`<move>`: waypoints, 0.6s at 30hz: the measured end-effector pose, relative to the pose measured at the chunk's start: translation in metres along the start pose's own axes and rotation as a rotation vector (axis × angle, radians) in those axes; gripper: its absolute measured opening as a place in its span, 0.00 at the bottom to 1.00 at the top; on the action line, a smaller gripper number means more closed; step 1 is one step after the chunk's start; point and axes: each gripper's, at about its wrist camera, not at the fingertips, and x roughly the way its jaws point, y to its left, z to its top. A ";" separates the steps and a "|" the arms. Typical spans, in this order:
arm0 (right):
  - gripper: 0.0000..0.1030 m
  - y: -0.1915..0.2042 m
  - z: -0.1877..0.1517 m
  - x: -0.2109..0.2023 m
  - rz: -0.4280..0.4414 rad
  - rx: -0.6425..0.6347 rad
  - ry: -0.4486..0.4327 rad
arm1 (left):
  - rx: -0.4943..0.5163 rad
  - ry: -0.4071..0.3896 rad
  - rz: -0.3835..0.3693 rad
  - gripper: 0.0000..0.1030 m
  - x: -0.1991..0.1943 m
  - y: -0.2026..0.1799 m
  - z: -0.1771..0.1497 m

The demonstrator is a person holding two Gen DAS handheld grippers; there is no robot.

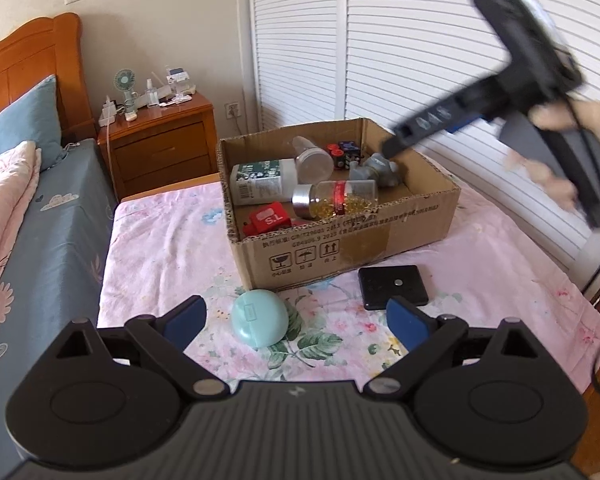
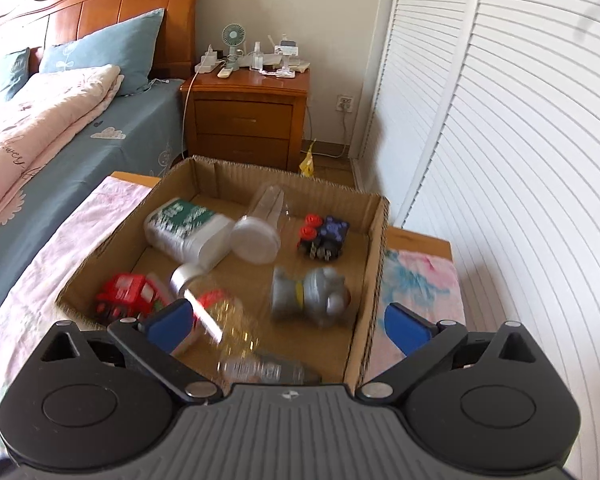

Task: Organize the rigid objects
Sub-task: 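Move the left tool to the mint-green ball while the right tool approaches the black square pad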

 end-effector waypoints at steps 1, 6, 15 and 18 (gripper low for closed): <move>1.00 0.002 -0.007 -0.004 -0.007 0.005 -0.002 | -0.003 0.000 0.006 0.95 -0.001 0.001 0.000; 1.00 0.013 -0.045 -0.014 -0.022 0.047 0.005 | -0.013 0.006 0.026 0.96 -0.001 0.007 -0.004; 1.00 0.037 -0.094 0.023 -0.017 0.176 0.110 | -0.033 0.018 0.052 0.97 -0.001 0.022 -0.014; 1.00 0.048 -0.098 0.037 -0.031 0.213 0.110 | -0.040 0.021 0.060 0.98 -0.001 0.027 -0.017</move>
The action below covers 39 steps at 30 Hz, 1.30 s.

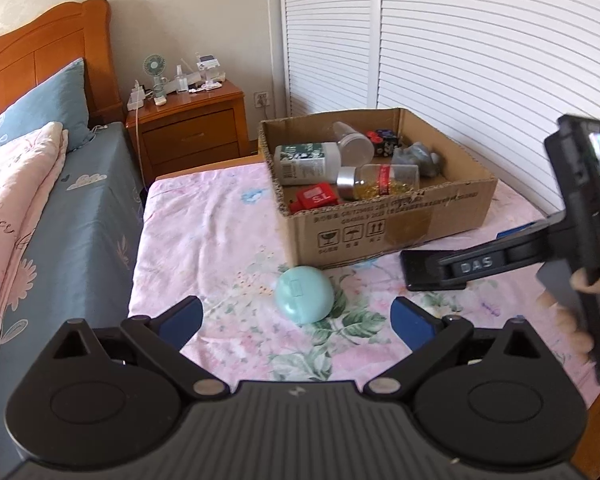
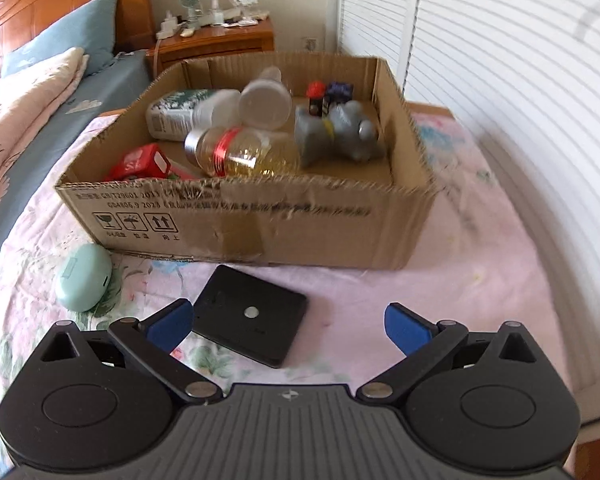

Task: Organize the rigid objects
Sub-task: 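Move the left tool to the mint-green ball while the right tool approaches the black square pad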

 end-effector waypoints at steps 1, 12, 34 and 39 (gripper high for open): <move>1.00 0.004 -0.001 0.004 -0.003 0.005 -0.008 | -0.001 0.000 0.001 0.98 0.000 0.002 -0.001; 1.00 0.022 -0.005 0.032 -0.113 0.044 -0.009 | -0.028 0.017 0.003 0.99 0.012 0.018 -0.007; 1.00 -0.011 -0.031 0.011 -0.071 -0.004 -0.029 | -0.016 0.131 -0.045 0.99 0.100 -0.003 0.004; 1.00 -0.012 -0.031 0.011 -0.066 -0.012 -0.029 | -0.048 0.171 -0.015 0.99 0.124 -0.004 0.007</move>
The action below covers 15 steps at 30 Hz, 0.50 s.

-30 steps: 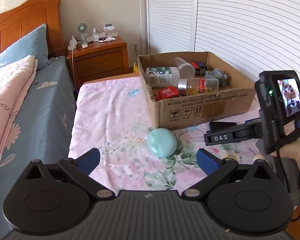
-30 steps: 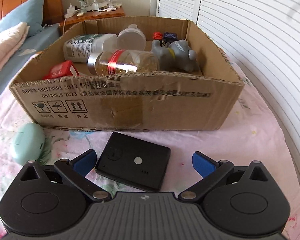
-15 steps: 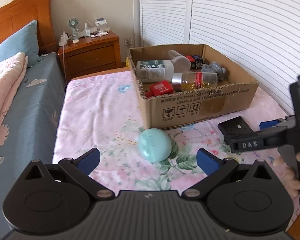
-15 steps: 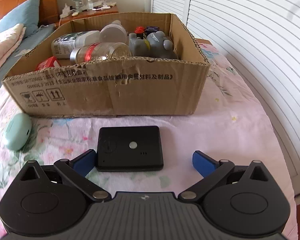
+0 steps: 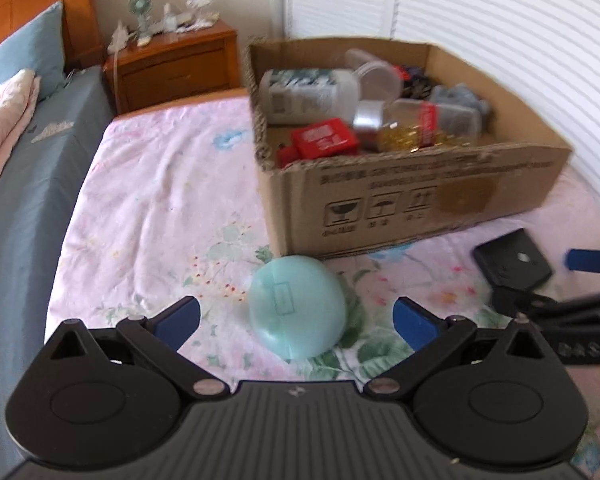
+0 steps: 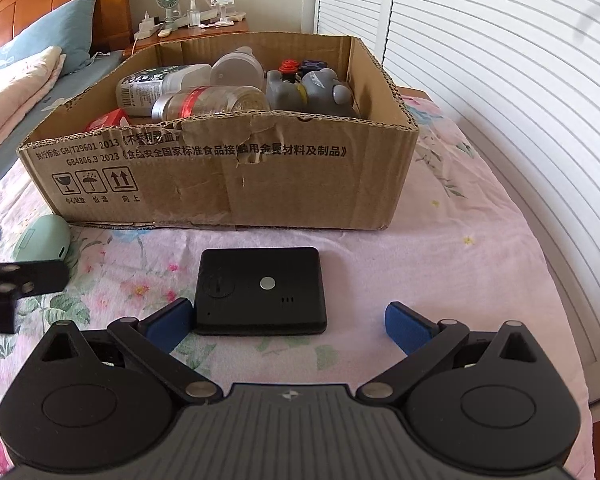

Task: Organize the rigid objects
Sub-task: 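Move the left tool to the mint-green ball while the right tool approaches the black square pad, then close the left tool on the mint-green ball while the right tool grasps the black pad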

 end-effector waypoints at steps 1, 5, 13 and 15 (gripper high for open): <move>1.00 0.000 0.000 0.000 0.001 -0.001 0.000 | 0.000 0.005 0.010 0.99 0.003 0.000 0.000; 1.00 -0.001 -0.001 0.000 0.006 -0.007 0.000 | -0.029 0.027 0.019 0.99 0.010 0.005 -0.002; 1.00 -0.001 -0.001 0.000 0.015 -0.021 -0.002 | -0.078 0.002 0.047 0.99 0.005 0.018 -0.010; 1.00 -0.001 -0.002 0.000 0.015 -0.022 -0.006 | -0.084 -0.005 0.045 0.93 0.004 0.015 -0.010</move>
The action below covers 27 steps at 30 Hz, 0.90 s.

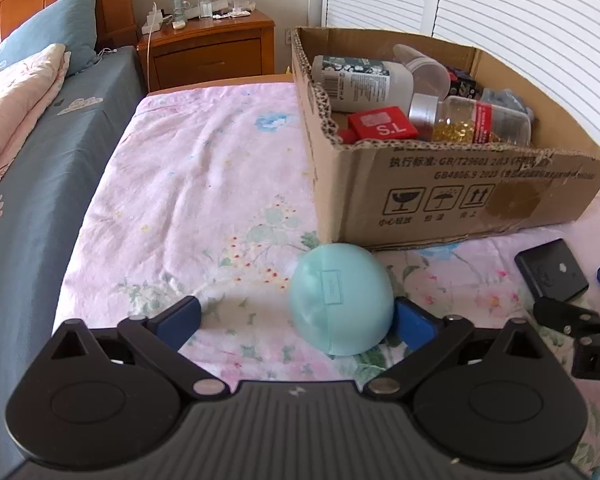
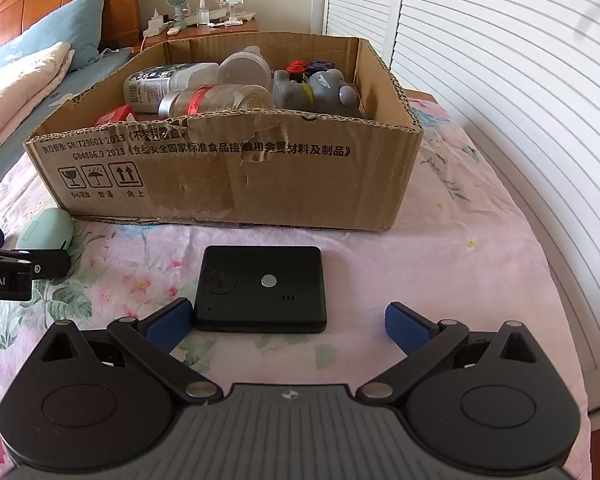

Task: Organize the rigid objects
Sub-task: 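Close the left tool on the mint-green ball while the right tool grasps the black pad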

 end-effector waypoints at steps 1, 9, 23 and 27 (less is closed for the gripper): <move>1.00 0.000 0.000 0.000 -0.002 0.001 0.000 | 0.007 -0.007 -0.005 0.90 -0.001 -0.003 0.000; 1.00 0.001 0.000 0.000 -0.001 0.000 0.000 | 0.078 -0.026 -0.069 0.60 -0.006 -0.027 0.003; 1.00 0.014 0.004 0.003 0.048 -0.044 -0.011 | 0.121 -0.044 -0.100 0.54 -0.008 -0.035 0.000; 0.92 0.014 0.003 0.001 0.069 -0.072 -0.043 | 0.121 -0.044 -0.106 0.52 -0.009 -0.033 -0.001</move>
